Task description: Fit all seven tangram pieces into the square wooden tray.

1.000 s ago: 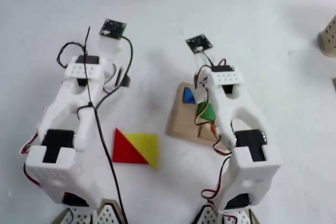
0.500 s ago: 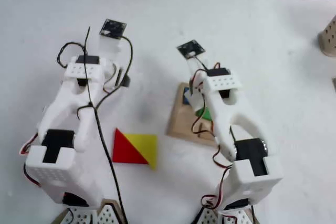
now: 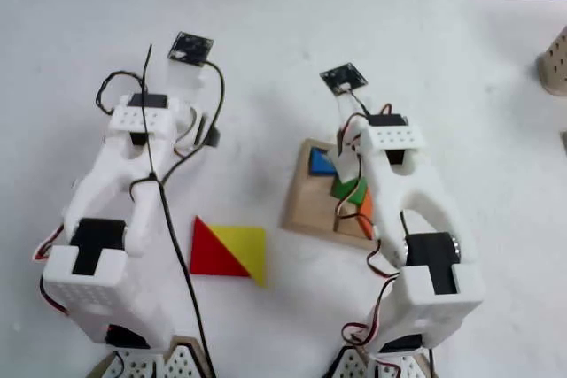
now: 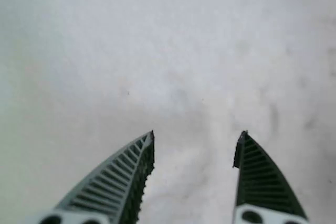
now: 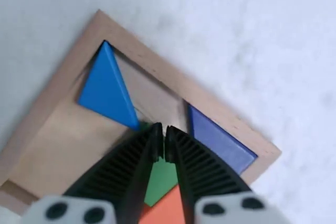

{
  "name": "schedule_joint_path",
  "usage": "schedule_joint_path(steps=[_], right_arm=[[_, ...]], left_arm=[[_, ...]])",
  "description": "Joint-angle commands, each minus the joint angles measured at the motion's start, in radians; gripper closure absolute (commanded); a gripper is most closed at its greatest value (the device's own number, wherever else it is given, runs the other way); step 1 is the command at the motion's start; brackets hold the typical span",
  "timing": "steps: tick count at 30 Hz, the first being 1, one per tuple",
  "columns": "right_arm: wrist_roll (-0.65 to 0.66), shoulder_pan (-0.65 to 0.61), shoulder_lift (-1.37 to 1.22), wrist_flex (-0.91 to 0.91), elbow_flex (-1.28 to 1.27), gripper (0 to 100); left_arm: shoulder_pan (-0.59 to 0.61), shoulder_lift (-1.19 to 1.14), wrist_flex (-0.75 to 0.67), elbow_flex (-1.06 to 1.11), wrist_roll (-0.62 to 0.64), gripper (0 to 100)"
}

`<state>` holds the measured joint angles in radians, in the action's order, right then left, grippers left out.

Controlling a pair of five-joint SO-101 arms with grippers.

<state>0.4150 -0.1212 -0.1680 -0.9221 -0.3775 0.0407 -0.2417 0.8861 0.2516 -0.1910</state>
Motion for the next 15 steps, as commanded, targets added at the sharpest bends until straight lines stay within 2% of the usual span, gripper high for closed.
schedule_joint_path(steps=[1,6,15], right_arm=[[0.011,-0.007,0.005,-0.09,0.015,97.9],[0.012,-0.036,0.002,-0.159,0.015,97.9],[0.002,-0.061,0.09,-0.16,0.017,97.9]], left_arm=[[0.015,0.061,-0.02,0.0,0.002,75],[0.015,0.061,-0.02,0.0,0.002,75],[0.015,0.061,-0.021,0.0,0.002,75]])
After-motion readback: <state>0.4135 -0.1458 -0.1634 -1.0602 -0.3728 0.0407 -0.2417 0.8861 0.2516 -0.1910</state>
